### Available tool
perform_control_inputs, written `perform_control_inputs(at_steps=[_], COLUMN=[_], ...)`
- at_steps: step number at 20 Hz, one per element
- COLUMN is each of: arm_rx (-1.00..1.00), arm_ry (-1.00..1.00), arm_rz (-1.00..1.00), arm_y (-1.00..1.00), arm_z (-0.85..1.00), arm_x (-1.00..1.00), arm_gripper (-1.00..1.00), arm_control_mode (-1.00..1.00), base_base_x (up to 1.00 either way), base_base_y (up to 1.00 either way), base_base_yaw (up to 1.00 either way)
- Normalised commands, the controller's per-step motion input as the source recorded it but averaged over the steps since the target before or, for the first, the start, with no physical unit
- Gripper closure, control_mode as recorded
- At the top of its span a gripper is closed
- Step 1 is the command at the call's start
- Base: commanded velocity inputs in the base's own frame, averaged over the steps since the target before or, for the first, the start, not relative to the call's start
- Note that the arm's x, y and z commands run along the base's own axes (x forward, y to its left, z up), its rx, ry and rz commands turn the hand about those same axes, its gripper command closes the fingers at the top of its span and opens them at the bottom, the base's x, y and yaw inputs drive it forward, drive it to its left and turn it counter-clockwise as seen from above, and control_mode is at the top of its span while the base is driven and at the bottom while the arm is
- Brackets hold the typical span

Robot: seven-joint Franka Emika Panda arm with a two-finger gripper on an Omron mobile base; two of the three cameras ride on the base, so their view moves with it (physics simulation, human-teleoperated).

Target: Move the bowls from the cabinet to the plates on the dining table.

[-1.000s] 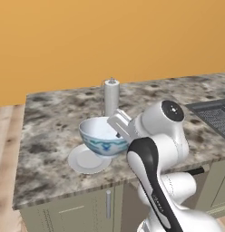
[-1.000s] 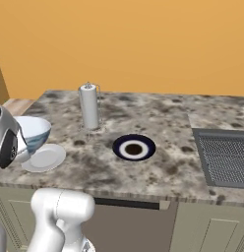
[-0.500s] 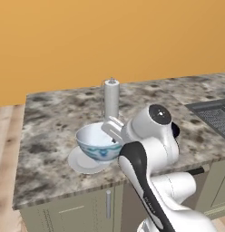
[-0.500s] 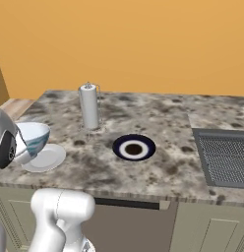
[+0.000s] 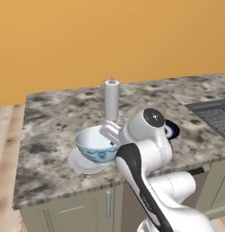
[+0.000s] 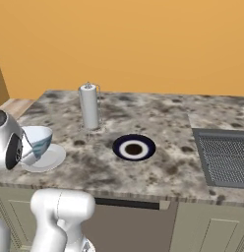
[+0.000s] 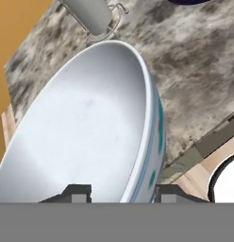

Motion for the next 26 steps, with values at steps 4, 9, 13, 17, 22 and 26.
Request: perform_control_inputs(at_steps=[4, 9, 13, 17, 22, 26], arm_rx=[0.00, 0.00, 0.00, 0.00, 0.00, -0.01], arm_ry=[-0.02, -0.01, 0.00, 0.00, 0.00, 0.00], arm_rz=[0.03, 0.02, 0.02, 0.03, 0.03, 0.04], arm_y=[0.00, 0.00, 0.00, 0.07, 0.15, 0.09], arm_z=[-0.26, -0.18, -0.10, -0.19, -0.21, -0.17], arm_x=[0.32, 0.32, 0.19, 0.17, 0.20, 0.23], arm_gripper=[1.00, 1.00, 1.00, 1.00, 1.00, 1.00], arm_control_mode=[-1.00, -1.00, -1.00, -1.00, -1.00, -1.00], base_base_x=[0.00, 0.00, 0.00, 0.00, 0.00, 0.00], base_base_y=[0.00, 0.00, 0.00, 0.00, 0.00, 0.00], base_base_yaw=[0.00, 0.00, 0.00, 0.00, 0.00, 0.00])
